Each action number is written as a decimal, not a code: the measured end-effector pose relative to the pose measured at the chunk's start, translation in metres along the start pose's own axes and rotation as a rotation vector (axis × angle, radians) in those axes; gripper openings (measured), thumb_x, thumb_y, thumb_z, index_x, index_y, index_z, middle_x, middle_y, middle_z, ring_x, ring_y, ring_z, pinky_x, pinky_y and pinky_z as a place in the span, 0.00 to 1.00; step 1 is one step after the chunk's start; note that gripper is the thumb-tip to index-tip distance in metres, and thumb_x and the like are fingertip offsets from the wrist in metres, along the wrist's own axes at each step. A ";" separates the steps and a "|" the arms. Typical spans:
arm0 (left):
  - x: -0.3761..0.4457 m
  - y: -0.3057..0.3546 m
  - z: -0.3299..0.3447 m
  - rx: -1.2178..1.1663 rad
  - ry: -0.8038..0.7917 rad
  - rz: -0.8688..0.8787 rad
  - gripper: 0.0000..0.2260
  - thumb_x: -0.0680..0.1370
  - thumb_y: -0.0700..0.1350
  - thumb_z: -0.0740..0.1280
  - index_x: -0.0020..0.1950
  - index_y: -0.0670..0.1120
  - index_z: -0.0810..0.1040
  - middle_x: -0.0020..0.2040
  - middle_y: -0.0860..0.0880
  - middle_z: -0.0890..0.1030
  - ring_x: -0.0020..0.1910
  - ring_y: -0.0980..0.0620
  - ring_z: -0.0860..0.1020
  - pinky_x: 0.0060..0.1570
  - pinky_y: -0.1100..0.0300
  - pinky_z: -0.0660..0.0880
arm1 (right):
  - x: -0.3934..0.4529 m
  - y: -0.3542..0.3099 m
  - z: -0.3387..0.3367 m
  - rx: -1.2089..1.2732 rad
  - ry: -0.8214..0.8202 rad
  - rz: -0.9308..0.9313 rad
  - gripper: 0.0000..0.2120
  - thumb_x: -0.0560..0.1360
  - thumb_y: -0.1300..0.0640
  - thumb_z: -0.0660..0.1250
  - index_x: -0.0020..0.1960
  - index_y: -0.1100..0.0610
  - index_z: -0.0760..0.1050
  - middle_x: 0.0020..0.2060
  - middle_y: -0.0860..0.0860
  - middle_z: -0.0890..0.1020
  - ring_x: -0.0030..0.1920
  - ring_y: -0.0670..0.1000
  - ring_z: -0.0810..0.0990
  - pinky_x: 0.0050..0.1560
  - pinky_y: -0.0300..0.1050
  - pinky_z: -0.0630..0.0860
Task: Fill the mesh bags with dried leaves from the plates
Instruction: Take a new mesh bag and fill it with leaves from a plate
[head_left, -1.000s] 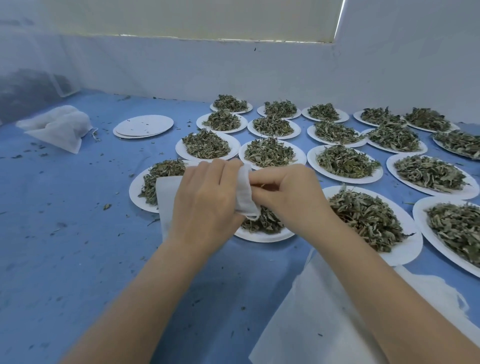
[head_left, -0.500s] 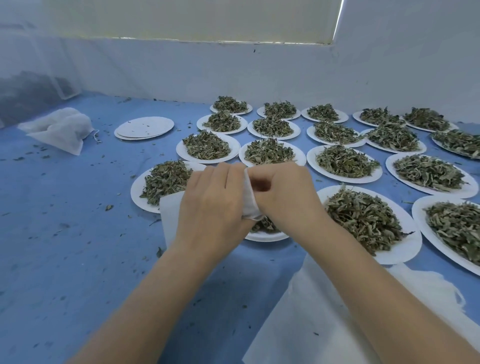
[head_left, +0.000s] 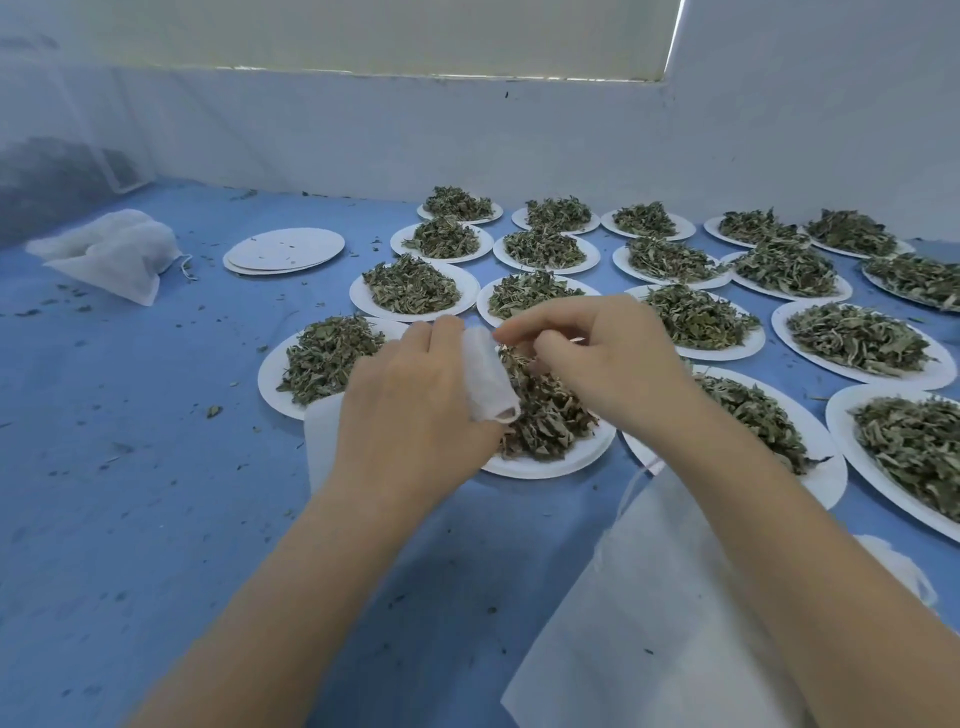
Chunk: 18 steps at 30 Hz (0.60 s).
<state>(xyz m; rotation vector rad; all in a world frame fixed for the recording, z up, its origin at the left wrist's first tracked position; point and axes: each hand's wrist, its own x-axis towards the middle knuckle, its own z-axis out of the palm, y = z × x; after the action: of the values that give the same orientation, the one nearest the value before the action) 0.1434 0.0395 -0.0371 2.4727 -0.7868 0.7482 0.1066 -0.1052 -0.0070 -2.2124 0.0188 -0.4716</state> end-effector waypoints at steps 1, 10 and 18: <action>0.001 -0.004 -0.001 0.020 -0.011 -0.015 0.18 0.66 0.50 0.67 0.49 0.40 0.74 0.40 0.43 0.77 0.35 0.40 0.75 0.33 0.54 0.67 | 0.001 0.005 -0.005 -0.103 0.005 -0.008 0.13 0.73 0.61 0.63 0.44 0.47 0.83 0.35 0.39 0.82 0.36 0.42 0.80 0.36 0.30 0.74; 0.004 -0.023 -0.001 0.033 -0.122 -0.073 0.20 0.68 0.52 0.68 0.57 0.47 0.70 0.51 0.49 0.75 0.49 0.44 0.74 0.42 0.55 0.68 | 0.003 0.022 0.006 -0.692 -0.303 0.085 0.32 0.67 0.31 0.64 0.68 0.39 0.66 0.48 0.47 0.66 0.54 0.50 0.73 0.45 0.43 0.67; 0.003 -0.026 0.001 0.109 -0.159 -0.019 0.21 0.67 0.51 0.70 0.56 0.48 0.68 0.48 0.50 0.74 0.48 0.45 0.74 0.40 0.57 0.64 | -0.004 0.027 0.028 -0.721 -0.165 -0.023 0.23 0.74 0.40 0.61 0.66 0.46 0.68 0.57 0.48 0.73 0.58 0.51 0.73 0.45 0.43 0.65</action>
<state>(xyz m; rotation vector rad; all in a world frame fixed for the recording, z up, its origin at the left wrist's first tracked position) 0.1617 0.0568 -0.0426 2.6597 -0.7970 0.6088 0.1165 -0.1007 -0.0447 -2.9559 0.0873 -0.3181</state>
